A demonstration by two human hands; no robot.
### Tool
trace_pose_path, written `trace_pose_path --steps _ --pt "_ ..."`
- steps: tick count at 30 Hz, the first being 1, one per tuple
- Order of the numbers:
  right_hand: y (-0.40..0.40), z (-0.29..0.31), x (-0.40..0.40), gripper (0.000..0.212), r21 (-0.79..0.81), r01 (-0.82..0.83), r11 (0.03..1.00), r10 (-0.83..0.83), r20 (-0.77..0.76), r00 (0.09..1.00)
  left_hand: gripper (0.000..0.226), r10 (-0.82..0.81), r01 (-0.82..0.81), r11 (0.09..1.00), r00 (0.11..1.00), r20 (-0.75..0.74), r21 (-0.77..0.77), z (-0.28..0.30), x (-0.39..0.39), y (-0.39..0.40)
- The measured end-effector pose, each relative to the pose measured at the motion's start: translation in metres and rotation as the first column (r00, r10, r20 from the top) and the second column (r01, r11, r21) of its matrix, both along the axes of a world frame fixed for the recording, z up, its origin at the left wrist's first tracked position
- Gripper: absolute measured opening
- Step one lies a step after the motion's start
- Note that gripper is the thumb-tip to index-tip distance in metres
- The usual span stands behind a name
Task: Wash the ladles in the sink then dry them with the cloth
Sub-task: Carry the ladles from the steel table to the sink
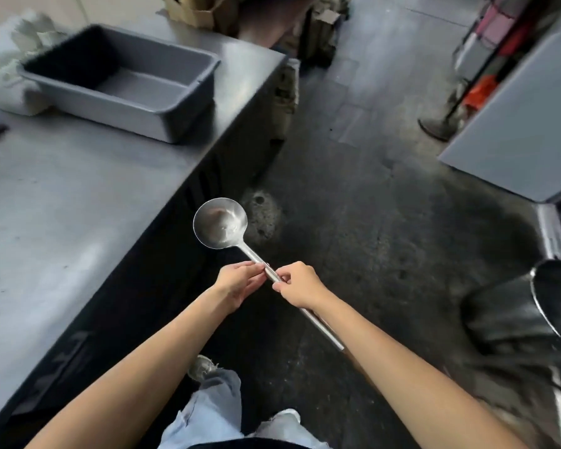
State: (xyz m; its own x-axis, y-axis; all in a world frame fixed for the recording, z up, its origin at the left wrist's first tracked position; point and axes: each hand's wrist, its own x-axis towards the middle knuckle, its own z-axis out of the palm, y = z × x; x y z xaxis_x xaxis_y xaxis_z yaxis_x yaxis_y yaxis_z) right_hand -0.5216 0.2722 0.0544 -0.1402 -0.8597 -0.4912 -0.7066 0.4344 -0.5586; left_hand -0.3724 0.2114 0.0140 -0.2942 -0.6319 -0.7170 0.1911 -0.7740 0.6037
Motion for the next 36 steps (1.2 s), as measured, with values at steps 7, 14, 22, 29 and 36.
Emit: trace_pose_path --steps 7,14,22,29,36 --pt "0.099 0.001 -0.083 0.018 -0.008 0.241 0.971 -0.241 -0.016 0.970 0.013 -0.252 0.252 0.968 0.968 -0.006 0.001 0.002 -0.102 0.068" --pt "0.183 0.005 -0.149 0.028 -0.044 0.472 0.880 -0.473 -0.003 0.881 0.019 -0.460 0.460 0.887 0.888 0.026 -0.024 0.013 -0.195 0.124" --pt "0.260 -0.001 -0.205 0.021 -0.074 0.692 0.718 -0.690 0.051 0.722 0.007 -0.674 0.677 0.734 0.735 0.076 -0.049 0.022 -0.286 0.179" --pt "0.302 -0.010 -0.273 0.018 -0.075 0.818 0.571 -0.809 0.118 0.575 0.012 -0.781 0.785 0.619 0.613 0.117 0.019 0.017 -0.386 0.213" --pt "0.334 -0.023 -0.377 0.020 -0.055 0.877 0.478 -0.869 0.118 0.481 0.014 -0.856 0.857 0.512 0.505 0.109 0.056 0.014 -0.506 0.246"
